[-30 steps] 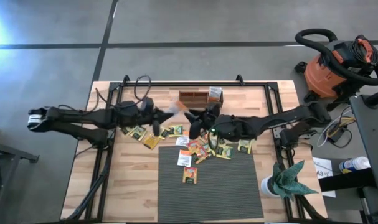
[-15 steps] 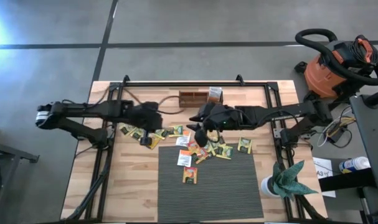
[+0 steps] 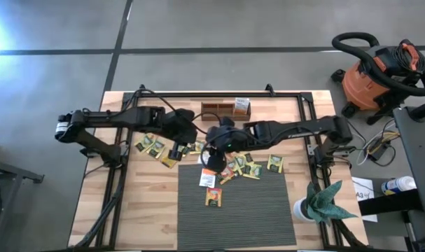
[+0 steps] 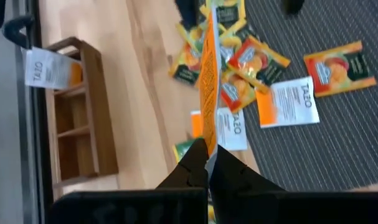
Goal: Pick & Place Tea
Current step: Put the white tea bag into the right section of the wooden organizer
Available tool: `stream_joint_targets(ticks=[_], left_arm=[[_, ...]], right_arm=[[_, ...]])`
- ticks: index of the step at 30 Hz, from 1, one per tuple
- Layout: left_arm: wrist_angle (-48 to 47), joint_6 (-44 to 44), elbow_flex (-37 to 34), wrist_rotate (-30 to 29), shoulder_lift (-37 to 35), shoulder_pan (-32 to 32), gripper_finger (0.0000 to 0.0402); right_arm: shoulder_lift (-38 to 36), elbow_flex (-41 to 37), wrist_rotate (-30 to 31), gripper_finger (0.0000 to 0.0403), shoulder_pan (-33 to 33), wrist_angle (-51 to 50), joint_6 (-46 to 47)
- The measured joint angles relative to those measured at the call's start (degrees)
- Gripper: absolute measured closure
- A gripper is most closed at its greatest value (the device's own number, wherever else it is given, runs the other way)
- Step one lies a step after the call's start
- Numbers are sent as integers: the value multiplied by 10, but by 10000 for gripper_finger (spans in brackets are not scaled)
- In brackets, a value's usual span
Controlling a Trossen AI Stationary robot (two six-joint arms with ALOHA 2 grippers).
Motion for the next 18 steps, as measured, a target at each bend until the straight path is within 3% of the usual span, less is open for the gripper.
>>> stream_joint_targets(ticks=[10,18], left_arm=[[17,-17,13,19,0,-18,401],[18,-41,14,34,-3,-23,401]], right_arm=[[24,8,3,260,-1,13,-1],[24,7,3,369,-1,9,9]])
